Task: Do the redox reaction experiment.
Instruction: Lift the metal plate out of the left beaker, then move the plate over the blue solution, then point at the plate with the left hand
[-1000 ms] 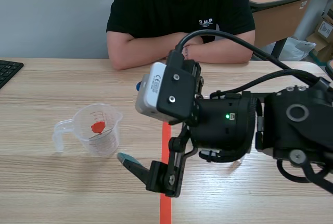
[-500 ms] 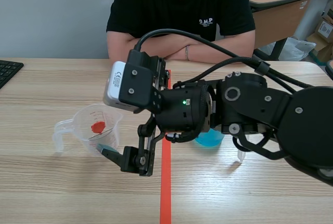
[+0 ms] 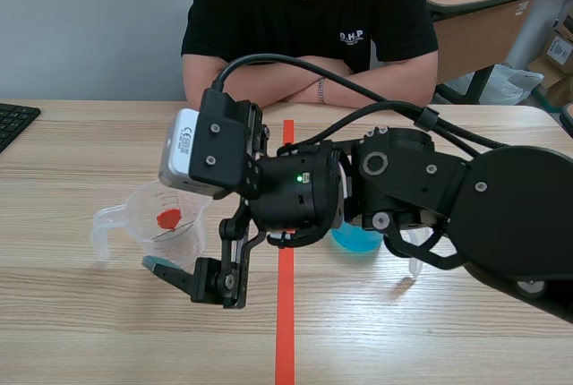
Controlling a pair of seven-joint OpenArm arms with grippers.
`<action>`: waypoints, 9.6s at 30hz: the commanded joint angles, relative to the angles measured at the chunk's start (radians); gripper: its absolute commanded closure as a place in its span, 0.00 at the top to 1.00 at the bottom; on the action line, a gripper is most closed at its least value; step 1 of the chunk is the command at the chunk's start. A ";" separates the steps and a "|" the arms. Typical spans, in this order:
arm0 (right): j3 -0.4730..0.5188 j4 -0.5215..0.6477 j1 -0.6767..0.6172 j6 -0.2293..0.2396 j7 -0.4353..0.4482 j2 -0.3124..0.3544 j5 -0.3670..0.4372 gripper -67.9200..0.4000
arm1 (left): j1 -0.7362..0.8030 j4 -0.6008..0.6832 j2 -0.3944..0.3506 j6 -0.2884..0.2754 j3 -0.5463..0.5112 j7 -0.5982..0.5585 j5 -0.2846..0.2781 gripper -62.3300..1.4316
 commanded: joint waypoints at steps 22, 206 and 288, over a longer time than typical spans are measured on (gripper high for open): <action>0.008 0.024 0.023 -0.015 0.014 0.005 0.007 0.52 | 0.011 0.011 -0.003 -0.002 -0.005 0.030 0.026 1.00; 0.727 0.394 -0.186 0.151 -0.449 0.612 0.959 0.03 | -1.232 0.129 -0.174 -0.217 0.716 -0.011 0.388 0.10; 0.727 0.394 -0.185 0.151 -0.449 0.612 0.959 0.03 | -1.435 -0.311 0.179 -0.143 0.825 -0.136 0.684 0.10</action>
